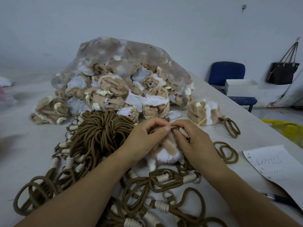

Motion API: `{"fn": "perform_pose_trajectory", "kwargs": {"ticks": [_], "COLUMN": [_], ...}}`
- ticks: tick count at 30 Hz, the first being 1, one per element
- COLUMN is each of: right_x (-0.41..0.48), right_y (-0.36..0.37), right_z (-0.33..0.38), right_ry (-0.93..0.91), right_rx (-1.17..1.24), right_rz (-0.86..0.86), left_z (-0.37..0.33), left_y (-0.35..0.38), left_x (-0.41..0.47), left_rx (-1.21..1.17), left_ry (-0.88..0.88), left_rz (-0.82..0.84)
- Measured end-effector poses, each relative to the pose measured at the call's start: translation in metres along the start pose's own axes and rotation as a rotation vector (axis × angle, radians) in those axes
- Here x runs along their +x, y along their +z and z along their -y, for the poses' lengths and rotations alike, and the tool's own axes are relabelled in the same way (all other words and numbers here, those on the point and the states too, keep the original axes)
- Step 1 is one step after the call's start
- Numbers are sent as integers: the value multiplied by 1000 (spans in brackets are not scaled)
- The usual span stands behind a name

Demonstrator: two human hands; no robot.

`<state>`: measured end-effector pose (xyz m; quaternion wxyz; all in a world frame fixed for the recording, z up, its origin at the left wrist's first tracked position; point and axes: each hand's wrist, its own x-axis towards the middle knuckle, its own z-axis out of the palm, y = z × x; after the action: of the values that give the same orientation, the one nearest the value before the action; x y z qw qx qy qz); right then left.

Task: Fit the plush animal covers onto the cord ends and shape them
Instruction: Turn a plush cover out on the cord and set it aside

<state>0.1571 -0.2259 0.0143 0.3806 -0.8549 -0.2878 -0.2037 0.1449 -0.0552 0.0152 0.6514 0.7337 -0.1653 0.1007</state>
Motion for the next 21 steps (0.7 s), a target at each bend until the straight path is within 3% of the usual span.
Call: {"fn": "perform_pose_trajectory", "kwargs": {"ticks": [9, 16, 21], "right_x": [0, -2, -3], "right_y": [0, 0, -3], "right_z": [1, -2, -3], "right_ry": [-5, 35, 12], "right_rx": [47, 42, -10], "right_rz": [15, 38, -58], "left_z": [1, 3, 3], "left_y": [-1, 0, -2], "left_x": [-1, 0, 2], "left_rx": [-151, -137, -102], "left_ry": [-38, -17, 12], "left_rz": [26, 8, -78]}}
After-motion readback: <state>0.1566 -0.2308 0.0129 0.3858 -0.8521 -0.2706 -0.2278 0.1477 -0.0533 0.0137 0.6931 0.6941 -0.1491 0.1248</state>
